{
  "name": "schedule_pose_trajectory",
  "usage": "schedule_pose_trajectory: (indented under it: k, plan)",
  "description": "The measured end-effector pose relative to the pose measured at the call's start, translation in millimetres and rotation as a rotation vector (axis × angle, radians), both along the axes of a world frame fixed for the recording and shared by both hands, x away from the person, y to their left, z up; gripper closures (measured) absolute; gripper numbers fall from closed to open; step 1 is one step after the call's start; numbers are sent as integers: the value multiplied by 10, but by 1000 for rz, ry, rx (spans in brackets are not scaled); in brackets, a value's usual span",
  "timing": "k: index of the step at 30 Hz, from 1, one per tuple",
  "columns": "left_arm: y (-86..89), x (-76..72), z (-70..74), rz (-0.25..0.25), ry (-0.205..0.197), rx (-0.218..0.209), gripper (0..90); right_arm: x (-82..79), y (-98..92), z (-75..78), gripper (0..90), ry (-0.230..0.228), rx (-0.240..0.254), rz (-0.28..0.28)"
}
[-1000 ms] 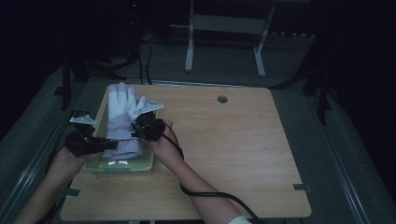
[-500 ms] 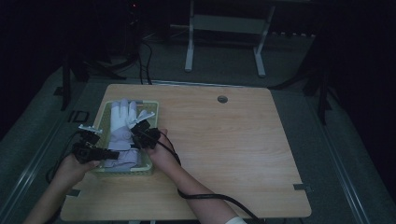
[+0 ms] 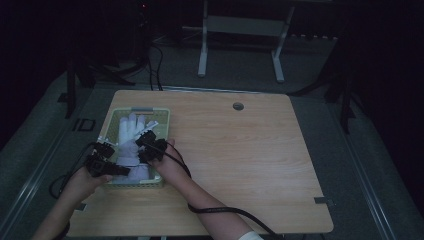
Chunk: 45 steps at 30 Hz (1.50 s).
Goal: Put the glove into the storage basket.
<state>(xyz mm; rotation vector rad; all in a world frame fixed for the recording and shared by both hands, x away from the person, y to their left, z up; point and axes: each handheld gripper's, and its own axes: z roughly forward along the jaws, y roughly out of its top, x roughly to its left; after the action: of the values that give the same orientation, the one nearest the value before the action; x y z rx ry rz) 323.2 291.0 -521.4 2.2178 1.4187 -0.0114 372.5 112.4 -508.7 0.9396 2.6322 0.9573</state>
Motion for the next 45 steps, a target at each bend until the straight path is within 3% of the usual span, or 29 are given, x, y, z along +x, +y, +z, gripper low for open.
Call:
schedule_pose_trajectory:
  k: [8, 10, 13, 15, 19, 22, 24, 26, 28, 30, 35, 38, 41, 45]
  plan:
    - [-51, 15, -14, 10, 4, 50, 549, 26, -65, 59, 477, -11, 23, 1]
    - [-60, 11, -9, 16, -4, 58, 541, 43, -118, 129, 407, -18, 68, 11]
    - [-52, -17, 16, 31, -35, 30, 480, 43, -154, 191, 337, -39, 89, 34]
    - [-31, -36, 32, 54, -50, -1, 456, 57, -174, 209, 254, 5, 85, 66]
    - [-22, -97, 126, 75, -126, -17, 275, 47, -218, 235, 177, 21, 113, 97]
    - [27, -138, 226, 102, -194, -64, 173, 35, -245, 253, 166, 0, 113, 126]
    - [39, -180, 287, 127, -269, -96, 120, 28, -284, 269, 148, -28, 129, 136]
    - [37, -204, 326, 144, -314, -143, 10, 41, -344, 292, 153, -12, 155, 138]
    - [9, -230, 362, 159, -347, -182, 7, 53, -391, 309, 154, 11, 162, 143]
    - [-44, -253, 391, 149, -389, -189, 7, 55, -443, 325, 154, 4, 166, 150]
    - [-206, -288, 423, 92, -439, -260, 8, 46, -598, 375, 149, -4, 185, 173]
    - [-337, -304, 431, 40, -436, -252, 8, 50, -693, 399, 144, -16, 180, 188]
    - [-460, -314, 441, 15, -440, -203, 8, 55, -800, 415, 140, -32, 180, 193]
    - [-564, -327, 464, 19, -455, -222, 8, 81, -968, 438, 142, -17, 187, 173]
